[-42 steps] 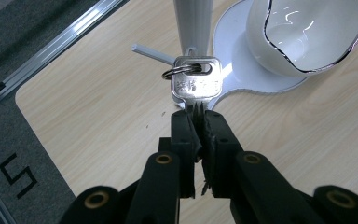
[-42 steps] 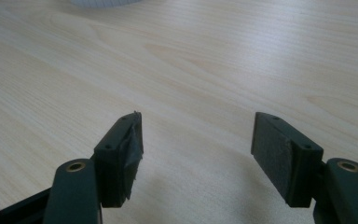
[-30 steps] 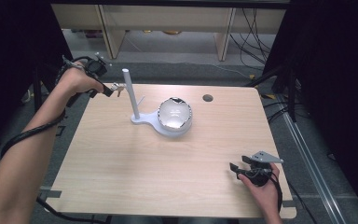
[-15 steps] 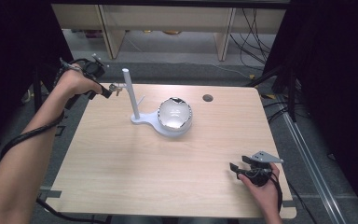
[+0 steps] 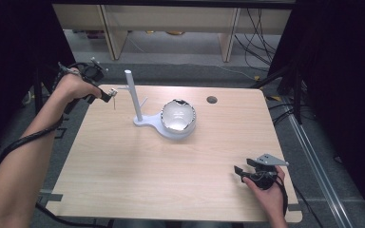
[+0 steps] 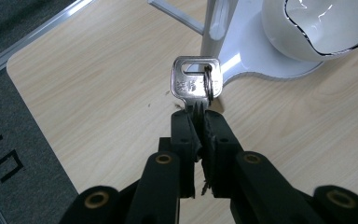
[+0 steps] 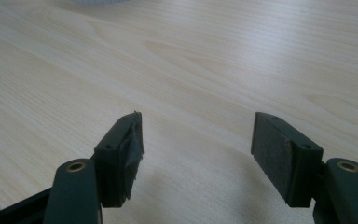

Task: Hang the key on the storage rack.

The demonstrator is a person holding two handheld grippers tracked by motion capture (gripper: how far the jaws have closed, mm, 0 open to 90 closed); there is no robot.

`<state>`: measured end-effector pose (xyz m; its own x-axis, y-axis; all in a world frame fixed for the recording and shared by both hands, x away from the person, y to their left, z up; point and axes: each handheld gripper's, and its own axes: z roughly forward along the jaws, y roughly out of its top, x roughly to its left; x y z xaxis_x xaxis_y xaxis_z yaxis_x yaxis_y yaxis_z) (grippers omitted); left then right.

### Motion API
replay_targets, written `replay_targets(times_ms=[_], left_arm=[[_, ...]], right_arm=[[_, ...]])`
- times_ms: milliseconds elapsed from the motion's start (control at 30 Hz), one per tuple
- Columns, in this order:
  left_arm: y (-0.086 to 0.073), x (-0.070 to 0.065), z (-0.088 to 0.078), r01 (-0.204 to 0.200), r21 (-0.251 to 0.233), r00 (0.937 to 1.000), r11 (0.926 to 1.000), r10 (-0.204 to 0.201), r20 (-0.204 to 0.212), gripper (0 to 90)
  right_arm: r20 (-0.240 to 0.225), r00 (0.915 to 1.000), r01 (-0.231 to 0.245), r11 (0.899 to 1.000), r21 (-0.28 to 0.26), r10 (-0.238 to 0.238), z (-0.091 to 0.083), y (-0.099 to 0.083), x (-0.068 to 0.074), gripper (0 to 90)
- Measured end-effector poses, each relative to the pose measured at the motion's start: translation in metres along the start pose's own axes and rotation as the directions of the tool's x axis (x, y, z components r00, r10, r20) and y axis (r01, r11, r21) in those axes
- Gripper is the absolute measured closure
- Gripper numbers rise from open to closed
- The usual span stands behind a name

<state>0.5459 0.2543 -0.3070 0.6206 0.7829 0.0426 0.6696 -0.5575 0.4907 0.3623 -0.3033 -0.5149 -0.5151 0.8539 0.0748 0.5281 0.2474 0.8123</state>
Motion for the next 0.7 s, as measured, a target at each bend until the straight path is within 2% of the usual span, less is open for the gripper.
replay_targets(times_ms=[33,67,133,233,500,700], left_arm=[[0.002,-0.001,-0.003,-0.02,0.004,0.9997,0.9998,0.02,-0.015,83.0],[0.002,-0.001,-0.003,-0.02,0.004,0.9997,0.9998,0.02,-0.015,83.0],[0.005,-0.004,-0.007,-0.051,0.001,0.9973,0.9987,0.051,-0.052,83.0],[0.01,-0.01,-0.014,-0.078,-0.02,0.9948,0.9968,0.076,-0.068,83.0],[0.016,-0.019,-0.018,-0.108,-0.035,0.9914,0.9935,0.106,-0.077,82.9],[0.017,-0.018,-0.01,-0.1,-0.037,0.992,0.9943,0.097,-0.081,82.9]], right_arm=[[-0.001,1.0,-0.001,1.0,0.0,0.001,0.0,0.0,0.0,35.0],[0.0,1.0,-0.001,1.0,0.0,0.001,0.0,0.0,0.0,35.0],[0.0,1.0,-0.001,1.0,0.0,0.001,0.0,0.0,0.0,35.0],[0.004,1.0,0.0,1.0,0.0,0.0,0.0,0.0,0.0,35.0],[0.0,1.0,-0.002,1.0,0.006,0.002,0.0,0.0,0.0,34.9],[0.0,1.0,-0.004,1.0,0.001,0.004,0.0,0.0,0.0,34.7]])
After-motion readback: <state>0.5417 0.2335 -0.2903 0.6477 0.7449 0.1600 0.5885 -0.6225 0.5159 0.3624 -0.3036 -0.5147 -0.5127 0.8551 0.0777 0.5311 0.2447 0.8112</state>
